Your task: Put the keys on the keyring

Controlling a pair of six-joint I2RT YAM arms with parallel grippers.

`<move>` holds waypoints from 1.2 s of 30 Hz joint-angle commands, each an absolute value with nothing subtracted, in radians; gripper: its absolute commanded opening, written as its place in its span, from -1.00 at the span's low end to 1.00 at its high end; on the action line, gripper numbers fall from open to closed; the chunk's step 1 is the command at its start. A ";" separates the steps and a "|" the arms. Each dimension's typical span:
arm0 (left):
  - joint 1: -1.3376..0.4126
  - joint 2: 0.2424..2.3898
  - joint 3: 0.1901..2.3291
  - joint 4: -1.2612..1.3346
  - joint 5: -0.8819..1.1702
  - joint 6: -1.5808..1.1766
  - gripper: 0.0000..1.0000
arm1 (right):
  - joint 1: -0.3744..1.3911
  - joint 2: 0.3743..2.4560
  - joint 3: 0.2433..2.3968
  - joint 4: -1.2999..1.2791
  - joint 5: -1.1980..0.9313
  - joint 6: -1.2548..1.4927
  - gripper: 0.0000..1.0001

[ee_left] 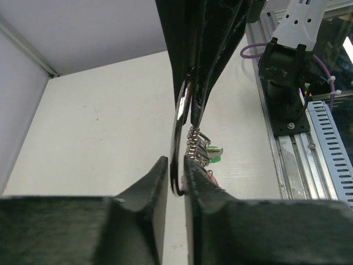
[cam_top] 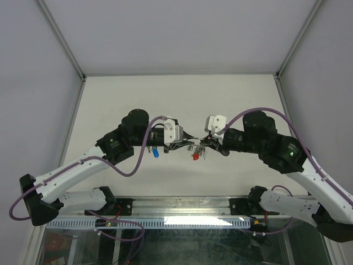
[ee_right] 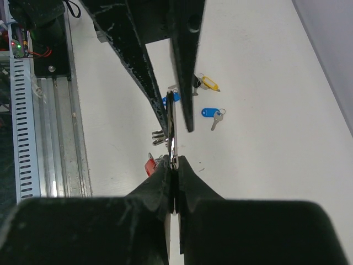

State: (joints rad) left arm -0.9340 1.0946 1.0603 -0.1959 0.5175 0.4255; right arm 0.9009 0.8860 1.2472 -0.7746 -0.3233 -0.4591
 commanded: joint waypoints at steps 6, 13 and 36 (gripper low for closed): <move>-0.930 1.096 1.119 -0.174 0.514 0.432 -1.00 | 0.903 0.844 1.241 -0.650 -0.337 -0.418 -0.64; -0.930 1.055 1.097 -0.125 0.378 0.367 -1.00 | 0.903 0.694 1.063 -0.471 -0.145 -0.266 0.04; -0.930 1.031 1.106 -0.064 0.222 0.279 -1.00 | 0.904 0.717 0.724 0.002 0.065 -0.123 0.02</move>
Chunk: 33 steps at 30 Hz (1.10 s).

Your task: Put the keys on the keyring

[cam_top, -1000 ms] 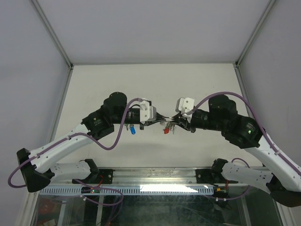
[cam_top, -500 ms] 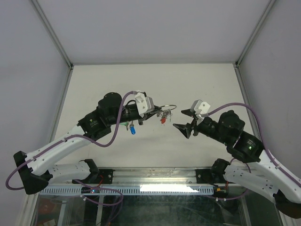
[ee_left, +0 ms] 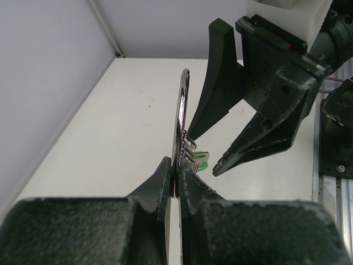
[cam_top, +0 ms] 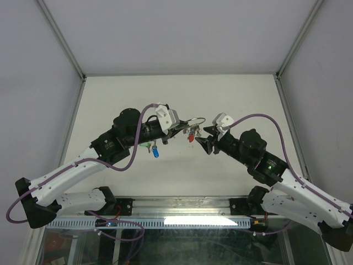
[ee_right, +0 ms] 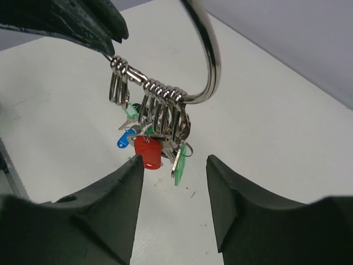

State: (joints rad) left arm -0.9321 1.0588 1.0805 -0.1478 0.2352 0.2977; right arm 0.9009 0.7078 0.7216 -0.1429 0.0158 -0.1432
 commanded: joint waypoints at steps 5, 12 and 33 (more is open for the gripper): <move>-0.930 1.028 1.105 -0.065 0.218 0.284 -1.00 | 0.904 0.736 0.721 -0.002 0.100 -0.145 -0.15; -0.930 1.028 1.107 -0.066 0.216 0.285 -1.00 | 0.903 0.739 0.703 0.017 0.110 -0.156 -0.31; -0.930 1.012 1.105 -0.068 0.208 0.282 -1.00 | 0.903 0.720 0.640 0.097 0.190 -0.162 -0.80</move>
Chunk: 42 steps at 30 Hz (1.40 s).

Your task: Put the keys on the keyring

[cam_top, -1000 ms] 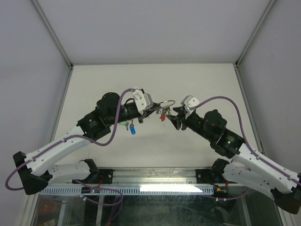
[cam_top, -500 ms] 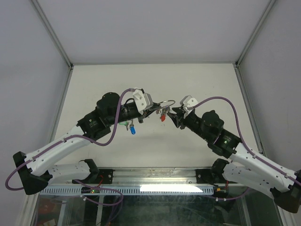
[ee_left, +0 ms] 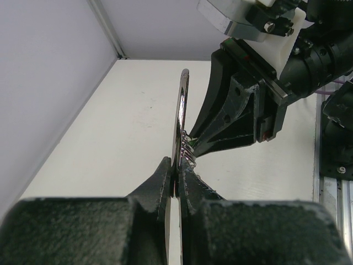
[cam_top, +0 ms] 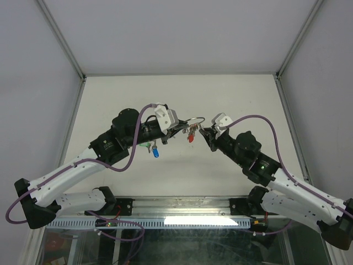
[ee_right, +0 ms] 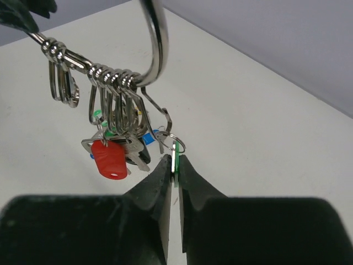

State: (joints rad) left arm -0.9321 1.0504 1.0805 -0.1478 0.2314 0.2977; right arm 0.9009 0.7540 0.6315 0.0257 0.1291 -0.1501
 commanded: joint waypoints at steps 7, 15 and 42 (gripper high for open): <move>-0.930 1.005 1.084 -0.065 0.209 0.270 -1.00 | 0.904 0.689 0.733 -0.032 0.235 -0.227 -1.00; -0.930 1.003 1.041 -0.032 0.215 0.243 -1.00 | 0.904 0.679 0.875 -0.144 0.264 -0.312 -1.00; -0.930 1.067 0.966 0.089 0.269 0.176 -1.00 | 0.904 0.841 1.245 -0.398 0.014 -0.415 -1.00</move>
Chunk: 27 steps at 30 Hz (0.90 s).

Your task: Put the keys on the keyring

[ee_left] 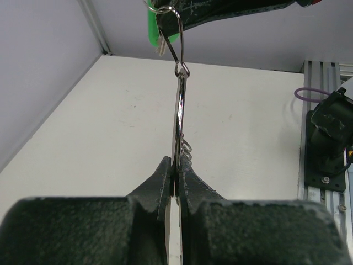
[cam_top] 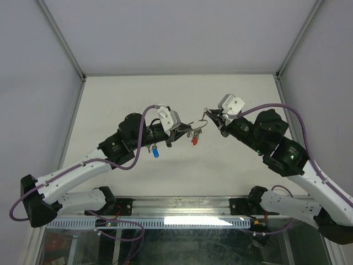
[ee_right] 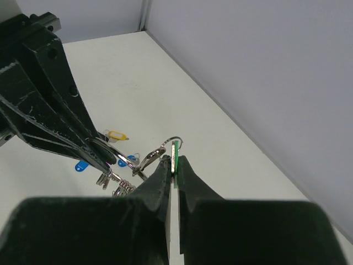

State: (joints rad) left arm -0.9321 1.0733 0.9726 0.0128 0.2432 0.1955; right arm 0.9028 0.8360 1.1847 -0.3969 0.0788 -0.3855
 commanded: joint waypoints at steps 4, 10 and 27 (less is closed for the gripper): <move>-0.930 1.072 0.964 0.090 0.279 0.175 -1.00 | 0.904 0.857 1.260 -0.407 -0.025 -0.424 -1.00; -0.930 1.075 0.958 0.102 0.296 0.170 -1.00 | 0.905 0.893 1.292 -0.443 -0.070 -0.431 -1.00; -0.930 1.111 0.952 0.132 0.350 0.147 -1.00 | 0.981 0.999 1.355 -0.499 -0.135 -0.537 -0.78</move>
State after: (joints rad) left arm -0.9321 1.1027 0.9493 0.0456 0.3046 0.1692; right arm 0.9501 0.9775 1.2980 -0.5026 -0.1169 -0.4789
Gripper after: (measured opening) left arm 0.020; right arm 0.085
